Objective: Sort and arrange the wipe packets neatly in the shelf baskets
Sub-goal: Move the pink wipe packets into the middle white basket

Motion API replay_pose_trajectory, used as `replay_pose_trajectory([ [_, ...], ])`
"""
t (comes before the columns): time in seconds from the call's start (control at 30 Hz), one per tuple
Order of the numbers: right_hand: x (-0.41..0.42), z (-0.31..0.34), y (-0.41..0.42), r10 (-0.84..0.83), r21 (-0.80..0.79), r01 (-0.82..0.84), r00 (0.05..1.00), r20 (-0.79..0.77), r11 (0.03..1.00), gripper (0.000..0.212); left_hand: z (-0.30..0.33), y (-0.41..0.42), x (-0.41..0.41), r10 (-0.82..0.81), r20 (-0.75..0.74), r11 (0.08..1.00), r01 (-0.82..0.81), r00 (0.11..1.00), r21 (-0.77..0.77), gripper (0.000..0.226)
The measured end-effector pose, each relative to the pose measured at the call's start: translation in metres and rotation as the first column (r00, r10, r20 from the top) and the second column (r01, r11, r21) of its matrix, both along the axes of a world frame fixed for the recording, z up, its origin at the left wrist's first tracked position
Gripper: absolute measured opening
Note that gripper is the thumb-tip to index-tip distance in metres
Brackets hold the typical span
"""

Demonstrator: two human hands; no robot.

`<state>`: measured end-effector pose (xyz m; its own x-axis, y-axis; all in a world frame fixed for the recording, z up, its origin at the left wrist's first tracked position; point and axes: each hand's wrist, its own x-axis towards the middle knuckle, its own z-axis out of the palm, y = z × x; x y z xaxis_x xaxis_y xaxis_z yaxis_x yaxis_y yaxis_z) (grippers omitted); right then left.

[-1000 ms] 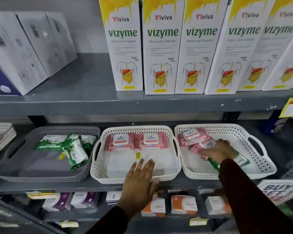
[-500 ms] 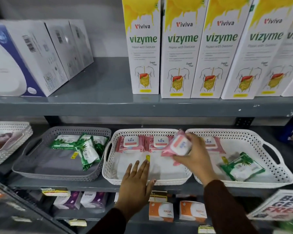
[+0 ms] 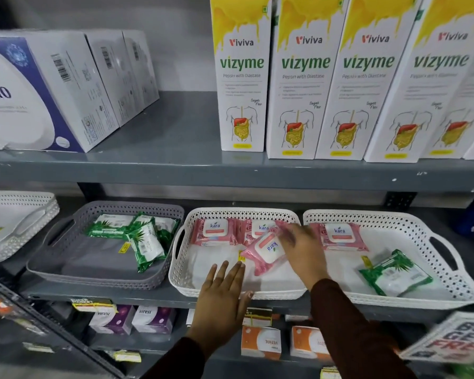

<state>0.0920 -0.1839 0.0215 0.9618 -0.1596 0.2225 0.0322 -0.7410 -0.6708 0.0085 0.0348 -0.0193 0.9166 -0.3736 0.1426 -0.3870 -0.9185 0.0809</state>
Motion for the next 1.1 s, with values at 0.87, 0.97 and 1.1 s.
replay_pose_trajectory([
  [0.87,0.003,0.021,-0.123,-0.245,-0.028,0.258,0.870,-0.427,0.966,0.033,0.003,0.036,-0.007,0.010,0.056,0.995,-0.005,0.998,-0.097,0.054],
  [0.97,-0.007,0.028,-0.108,-0.370,0.086,0.393,0.907,-0.204,0.916,0.038,0.005,0.059,-0.009,0.037,0.059,0.990,-0.028,0.998,-0.140,0.053],
  [1.1,-0.016,0.050,-0.049,-0.255,0.205,0.249,0.967,0.007,0.947,0.059,0.006,0.085,-0.005,0.056,0.009,0.980,-0.053,0.998,-0.192,0.057],
])
